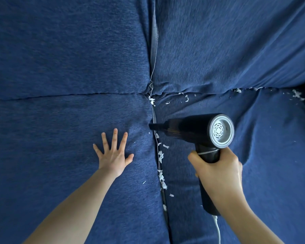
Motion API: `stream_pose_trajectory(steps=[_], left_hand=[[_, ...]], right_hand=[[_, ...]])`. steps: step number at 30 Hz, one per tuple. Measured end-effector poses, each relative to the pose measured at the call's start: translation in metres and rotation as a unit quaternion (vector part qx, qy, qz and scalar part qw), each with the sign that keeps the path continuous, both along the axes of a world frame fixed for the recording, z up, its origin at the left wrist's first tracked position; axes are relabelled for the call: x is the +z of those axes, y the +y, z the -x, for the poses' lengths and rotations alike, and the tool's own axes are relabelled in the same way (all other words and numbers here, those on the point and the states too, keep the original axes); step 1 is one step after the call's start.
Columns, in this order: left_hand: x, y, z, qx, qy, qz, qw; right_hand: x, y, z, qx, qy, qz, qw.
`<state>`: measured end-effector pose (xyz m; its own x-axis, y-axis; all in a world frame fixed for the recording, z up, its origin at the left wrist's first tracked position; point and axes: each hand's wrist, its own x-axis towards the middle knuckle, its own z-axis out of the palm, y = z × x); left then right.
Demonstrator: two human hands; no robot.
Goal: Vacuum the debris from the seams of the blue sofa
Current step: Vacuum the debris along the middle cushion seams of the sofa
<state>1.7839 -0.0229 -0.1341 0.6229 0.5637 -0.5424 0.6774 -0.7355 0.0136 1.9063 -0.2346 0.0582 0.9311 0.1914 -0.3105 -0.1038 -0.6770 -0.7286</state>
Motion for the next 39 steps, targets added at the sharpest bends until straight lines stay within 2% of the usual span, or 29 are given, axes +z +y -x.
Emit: stream_pose_trajectory(steps=[6, 19, 27, 39], left_hand=[[0.001, -0.013, 0.008, -0.009, -0.004, -0.002, 1.000], [0.008, -0.016, 0.001, 0.013, 0.022, 0.020, 0.999], [0.010, -0.026, 0.006, 0.014, 0.016, 0.022, 1.000], [0.009, -0.052, 0.025, 0.005, 0.021, 0.031, 0.999]], right_hand=[[-0.004, -0.009, 0.017, 0.014, 0.013, 0.020, 1.000], [0.018, -0.034, 0.028, 0.028, 0.029, -0.007, 0.999], [0.006, -0.032, 0.040, 0.058, 0.040, -0.012, 0.997], [0.022, -0.082, 0.059, 0.065, 0.056, 0.009, 0.996]])
